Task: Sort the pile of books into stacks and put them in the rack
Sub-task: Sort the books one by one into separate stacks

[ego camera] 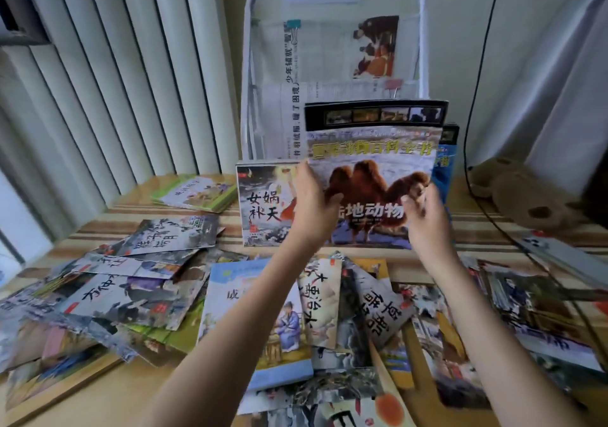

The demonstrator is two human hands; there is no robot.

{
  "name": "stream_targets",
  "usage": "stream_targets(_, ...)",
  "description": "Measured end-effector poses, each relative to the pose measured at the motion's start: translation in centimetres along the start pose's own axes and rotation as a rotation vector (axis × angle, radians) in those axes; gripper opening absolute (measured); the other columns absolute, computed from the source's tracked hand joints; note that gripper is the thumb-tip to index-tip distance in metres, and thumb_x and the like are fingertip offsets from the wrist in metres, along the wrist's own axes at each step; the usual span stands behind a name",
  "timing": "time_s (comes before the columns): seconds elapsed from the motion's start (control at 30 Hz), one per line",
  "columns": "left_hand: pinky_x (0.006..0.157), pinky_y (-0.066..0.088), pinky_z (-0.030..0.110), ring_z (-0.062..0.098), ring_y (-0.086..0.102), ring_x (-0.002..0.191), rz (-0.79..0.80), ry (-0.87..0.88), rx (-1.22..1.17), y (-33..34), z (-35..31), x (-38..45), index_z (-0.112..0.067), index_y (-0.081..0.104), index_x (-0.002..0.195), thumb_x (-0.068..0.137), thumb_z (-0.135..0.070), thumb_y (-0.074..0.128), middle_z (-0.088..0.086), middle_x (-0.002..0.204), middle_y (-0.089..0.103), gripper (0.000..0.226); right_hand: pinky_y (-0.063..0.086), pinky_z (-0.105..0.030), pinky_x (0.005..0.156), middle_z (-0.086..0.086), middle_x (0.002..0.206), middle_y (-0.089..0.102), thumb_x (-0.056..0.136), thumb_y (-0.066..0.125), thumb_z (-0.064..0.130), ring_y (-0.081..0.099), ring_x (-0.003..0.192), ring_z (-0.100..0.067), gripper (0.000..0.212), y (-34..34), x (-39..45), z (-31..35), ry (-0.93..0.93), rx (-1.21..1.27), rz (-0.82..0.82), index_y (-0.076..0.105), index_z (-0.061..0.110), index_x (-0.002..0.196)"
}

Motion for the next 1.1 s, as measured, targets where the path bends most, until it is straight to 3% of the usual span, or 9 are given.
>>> stream_targets(0.27, 0.098, 0.021, 0.024, 0.047, 0.022, 0.134, 0.062, -0.097, 0.092, 9.8, 4.6, 1.2, -0.012, -0.010, 0.151, 0.084, 0.012, 0.048, 0.032, 0.148, 0.004, 0.091, 0.040, -0.047, 0.097, -0.027, 0.142, 0.033, 0.094, 0.052, 0.015, 0.036, 0.128, -0.044, 0.054, 0.4, 0.7, -10.6, 0.190, -0.393, -0.138, 0.032, 0.006, 0.143)
stream_targets(0.33, 0.094, 0.023, 0.018, 0.041, 0.023, 0.138, 0.078, -0.096, 0.036, 10.6, 5.8, 0.2, -0.016, -0.013, 0.150, 0.090, 0.005, 0.050, 0.024, 0.154, -0.001, 0.089, 0.053, -0.031, 0.071, -0.025, 0.139, 0.043, 0.095, 0.051, 0.020, 0.055, 0.110, -0.037, 0.070, 1.5, 0.4, -11.5, 0.178, -0.373, -0.065, 0.009, 0.015, 0.151)
stream_targets(0.4, 0.094, 0.022, 0.015, 0.037, 0.027, 0.137, 0.078, -0.090, 0.021, 11.1, 6.7, -0.2, -0.013, -0.013, 0.150, 0.089, 0.000, 0.057, 0.022, 0.153, 0.012, 0.094, 0.029, -0.010, 0.041, -0.023, 0.130, 0.053, 0.095, 0.052, 0.023, 0.062, 0.078, -0.027, 0.081, 1.7, 0.1, -12.0, 0.163, -0.397, -0.041, -0.006, 0.020, 0.152)
stream_targets(0.5, 0.105, 0.018, 0.022, 0.029, 0.020, 0.141, 0.142, -0.071, 0.036, 11.8, 7.3, 0.1, -0.016, -0.017, 0.148, 0.081, 0.002, 0.064, 0.017, 0.153, 0.017, 0.107, 0.022, -0.017, 0.039, -0.021, 0.109, 0.064, 0.093, 0.057, 0.026, 0.054, 0.054, -0.019, 0.086, 1.0, 0.1, -12.0, 0.243, -0.387, -0.090, -0.006, 0.017, 0.152)
stream_targets(0.63, 0.107, 0.014, 0.024, 0.030, 0.015, 0.143, 0.160, -0.042, 0.036, 12.1, 7.2, 0.1, -0.019, -0.020, 0.147, 0.081, 0.009, 0.058, 0.019, 0.154, 0.014, 0.106, 0.040, -0.021, 0.059, -0.018, 0.126, 0.058, 0.095, 0.053, 0.029, 0.061, 0.100, -0.032, 0.071, 0.7, 0.5, -12.6, 0.333, -0.353, -0.060, 0.012, 0.012, 0.151)
stream_targets(0.77, 0.107, 0.014, 0.025, 0.034, 0.012, 0.143, 0.113, -0.032, 0.055, 12.0, 6.9, -0.2, -0.022, -0.026, 0.144, 0.081, 0.017, 0.052, 0.021, 0.155, 0.009, 0.108, 0.025, -0.017, 0.047, -0.019, 0.121, 0.058, 0.098, 0.047, 0.026, 0.060, 0.092, -0.030, 0.071, 0.9, 0.3, -12.3, 0.382, -0.423, 0.013, 0.004, 0.011, 0.152)
stream_targets(0.87, 0.113, 0.028, 0.039, 0.039, 0.013, 0.142, -0.013, 0.076, 0.111, 11.3, 5.8, -0.7, -0.021, -0.028, 0.142, 0.076, 0.025, 0.045, 0.023, 0.154, 0.008, 0.109, 0.044, -0.014, 0.058, -0.018, 0.143, 0.042, 0.098, 0.046, 0.022, 0.057, 0.103, -0.027, 0.074, -0.4, -0.3, -11.2, 0.313, -0.415, -0.039, -0.004, 0.014, 0.151)
stream_targets(0.97, 0.098, 0.045, 0.050, 0.045, 0.027, 0.135, -0.089, 0.192, 0.159, 10.8, 4.6, -1.1, -0.017, -0.007, 0.151, 0.070, 0.027, 0.041, 0.029, 0.147, 0.021, 0.104, 0.027, -0.054, 0.111, -0.009, 0.158, 0.014, 0.097, 0.046, 0.025, 0.027, 0.141, -0.030, 0.071, -3.7, -1.2, -10.6, 0.328, -0.643, -0.018, 0.001, 0.016, 0.152)
stream_targets(1.1, 0.091, 0.049, 0.041, 0.036, 0.048, 0.119, -0.001, 0.405, 0.218, 12.0, 2.5, -2.4, -0.002, 0.042, 0.138, 0.075, 0.018, 0.053, 0.020, 0.131, 0.048, 0.067, 0.001, -0.072, 0.107, -0.008, 0.159, 0.007, 0.095, 0.042, 0.047, -0.002, 0.144, -0.039, 0.070, -7.8, -5.0, -12.5, 0.672, -0.855, 0.211, 0.006, 0.026, 0.151)
Point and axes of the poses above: each hand's wrist, its own x-axis towards the middle knuckle, its own y-axis out of the palm, z = x × y, the point moved 5 cm from there along x, towards the middle knuckle
